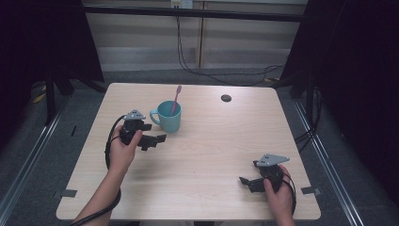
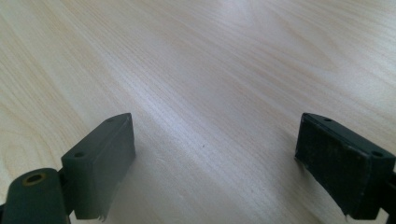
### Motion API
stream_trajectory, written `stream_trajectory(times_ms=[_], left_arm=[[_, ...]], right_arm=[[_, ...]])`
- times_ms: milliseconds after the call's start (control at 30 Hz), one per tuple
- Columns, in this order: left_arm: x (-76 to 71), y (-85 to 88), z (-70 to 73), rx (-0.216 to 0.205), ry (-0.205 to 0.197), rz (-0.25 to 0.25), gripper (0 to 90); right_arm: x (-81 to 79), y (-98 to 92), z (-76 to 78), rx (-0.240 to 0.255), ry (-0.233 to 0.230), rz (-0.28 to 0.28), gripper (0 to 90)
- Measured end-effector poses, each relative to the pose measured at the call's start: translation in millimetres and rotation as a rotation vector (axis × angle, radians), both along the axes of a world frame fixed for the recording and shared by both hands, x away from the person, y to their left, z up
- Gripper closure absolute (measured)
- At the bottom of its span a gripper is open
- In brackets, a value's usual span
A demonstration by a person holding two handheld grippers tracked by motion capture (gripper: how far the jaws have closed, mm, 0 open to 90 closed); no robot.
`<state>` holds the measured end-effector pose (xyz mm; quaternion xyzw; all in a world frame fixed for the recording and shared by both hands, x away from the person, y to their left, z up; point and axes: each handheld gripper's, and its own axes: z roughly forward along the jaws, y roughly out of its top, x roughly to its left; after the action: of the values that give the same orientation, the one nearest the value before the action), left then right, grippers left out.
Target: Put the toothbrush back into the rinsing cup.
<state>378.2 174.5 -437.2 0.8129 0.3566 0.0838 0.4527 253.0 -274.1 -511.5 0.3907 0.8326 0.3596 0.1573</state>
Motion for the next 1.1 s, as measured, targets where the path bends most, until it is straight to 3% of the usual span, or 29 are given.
stream_trajectory(times_ms=[1100], left_arm=[[-27.3, 15.9, -35.8, 0.024, 0.002, -0.040, 16.7]], right_arm=[[0.0, 0.0, 0.0, 0.000, 0.000, 0.000, 11.0]])
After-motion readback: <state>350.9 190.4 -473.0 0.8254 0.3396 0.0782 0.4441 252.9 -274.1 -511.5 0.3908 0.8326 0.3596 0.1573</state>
